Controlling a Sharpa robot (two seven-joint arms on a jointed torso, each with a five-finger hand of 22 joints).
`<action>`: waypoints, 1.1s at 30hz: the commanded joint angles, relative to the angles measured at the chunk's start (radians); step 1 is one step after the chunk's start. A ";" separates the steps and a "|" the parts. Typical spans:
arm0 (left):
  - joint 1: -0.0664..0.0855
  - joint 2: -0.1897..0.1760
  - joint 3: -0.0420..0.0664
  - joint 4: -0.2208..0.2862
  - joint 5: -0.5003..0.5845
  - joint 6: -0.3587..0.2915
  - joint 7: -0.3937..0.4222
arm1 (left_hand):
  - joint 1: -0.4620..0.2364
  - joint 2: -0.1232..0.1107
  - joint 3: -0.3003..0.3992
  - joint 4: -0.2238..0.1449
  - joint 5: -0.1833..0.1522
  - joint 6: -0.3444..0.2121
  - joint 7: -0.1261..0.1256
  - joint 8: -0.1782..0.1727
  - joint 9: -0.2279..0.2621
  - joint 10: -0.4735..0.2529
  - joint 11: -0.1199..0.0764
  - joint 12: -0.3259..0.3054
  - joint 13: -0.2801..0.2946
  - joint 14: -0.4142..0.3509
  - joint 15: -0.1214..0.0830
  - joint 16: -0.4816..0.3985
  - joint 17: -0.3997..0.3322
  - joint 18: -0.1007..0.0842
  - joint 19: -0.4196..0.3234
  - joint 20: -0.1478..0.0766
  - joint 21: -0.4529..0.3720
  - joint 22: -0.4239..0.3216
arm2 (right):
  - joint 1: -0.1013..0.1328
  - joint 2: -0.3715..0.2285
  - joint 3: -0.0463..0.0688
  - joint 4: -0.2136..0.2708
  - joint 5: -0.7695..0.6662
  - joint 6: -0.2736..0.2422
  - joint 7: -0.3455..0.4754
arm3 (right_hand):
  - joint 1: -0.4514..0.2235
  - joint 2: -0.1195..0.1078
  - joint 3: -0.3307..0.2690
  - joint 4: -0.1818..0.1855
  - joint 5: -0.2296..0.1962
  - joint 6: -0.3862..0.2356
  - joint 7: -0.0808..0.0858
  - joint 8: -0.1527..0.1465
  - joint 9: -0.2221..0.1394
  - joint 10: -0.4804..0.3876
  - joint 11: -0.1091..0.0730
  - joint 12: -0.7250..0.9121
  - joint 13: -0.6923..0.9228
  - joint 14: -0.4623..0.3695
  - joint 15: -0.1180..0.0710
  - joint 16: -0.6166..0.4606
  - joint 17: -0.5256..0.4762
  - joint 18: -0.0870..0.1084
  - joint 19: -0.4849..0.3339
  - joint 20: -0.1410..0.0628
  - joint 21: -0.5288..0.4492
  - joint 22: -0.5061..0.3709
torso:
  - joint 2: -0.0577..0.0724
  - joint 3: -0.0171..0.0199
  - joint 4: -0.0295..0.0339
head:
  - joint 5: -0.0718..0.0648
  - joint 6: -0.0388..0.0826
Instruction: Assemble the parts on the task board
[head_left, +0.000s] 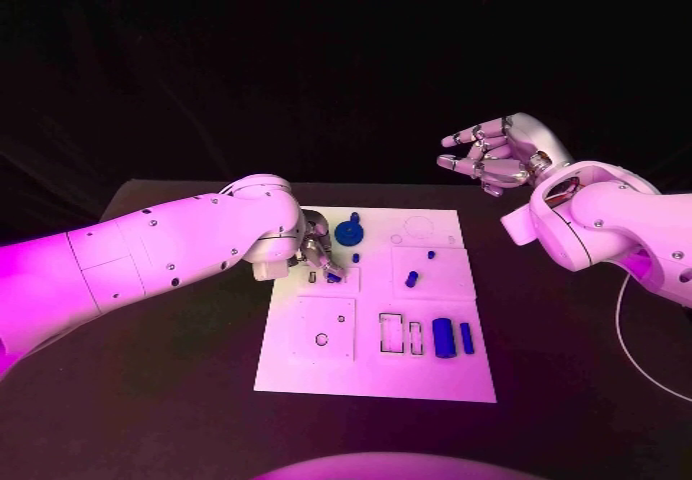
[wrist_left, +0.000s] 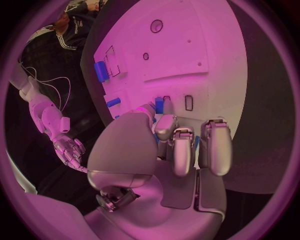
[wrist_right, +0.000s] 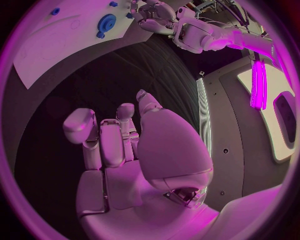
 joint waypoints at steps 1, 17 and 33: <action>0.000 -0.010 0.000 0.009 0.014 -0.033 -0.070 | -0.042 -0.013 0.218 -0.176 -0.008 0.003 -0.004 0.004 0.009 0.006 0.002 0.005 -0.004 0.105 0.004 0.003 0.263 -0.013 0.051 0.006 -0.007 0.134 | -0.001 0.001 0.000 0.001 0.007 0.015 0.007 | -0.002 0.006 -0.006 0.001 0.007 -0.002 0.005 -0.005 -0.001 -0.007 0.001 -0.005 -0.002 0.009 -0.007 -0.007 -0.001 0.007 -0.008 0.002 -0.008 -0.003 | 0.000 0.0008 0.0016 | 0.002 -0.001; -0.013 -0.048 -0.001 0.030 -0.002 -0.125 -0.055 | -0.102 -0.031 0.302 -0.211 -0.010 0.005 -0.009 0.023 0.038 0.026 -0.005 0.030 0.023 0.105 0.006 0.003 0.263 -0.017 0.059 0.002 0.006 0.152 | -0.007 0.011 -0.002 -0.008 0.019 0.024 0.015 | -0.024 0.004 -0.020 0.015 0.016 -0.003 0.005 -0.005 -0.001 -0.008 0.002 0.000 -0.008 0.008 -0.005 -0.010 0.000 0.008 -0.008 0.004 -0.015 -0.010 | 0.000 -0.0015 0.0008 | 0.010 -0.002; -0.032 -0.037 -0.007 0.031 -0.021 -0.115 -0.062 | -0.111 -0.029 0.316 -0.217 -0.011 0.003 -0.009 0.027 0.043 0.028 -0.005 0.032 0.024 0.105 0.005 0.003 0.263 -0.018 0.062 0.002 0.011 0.158 | -0.009 0.012 -0.002 -0.008 0.020 0.032 0.019 | -0.026 0.003 -0.022 0.016 0.018 -0.004 0.005 -0.005 -0.001 -0.009 0.002 -0.001 -0.009 0.008 -0.005 -0.012 -0.003 0.008 -0.010 0.004 -0.018 -0.014 | 0.002 -0.0011 -0.0009 | 0.010 -0.007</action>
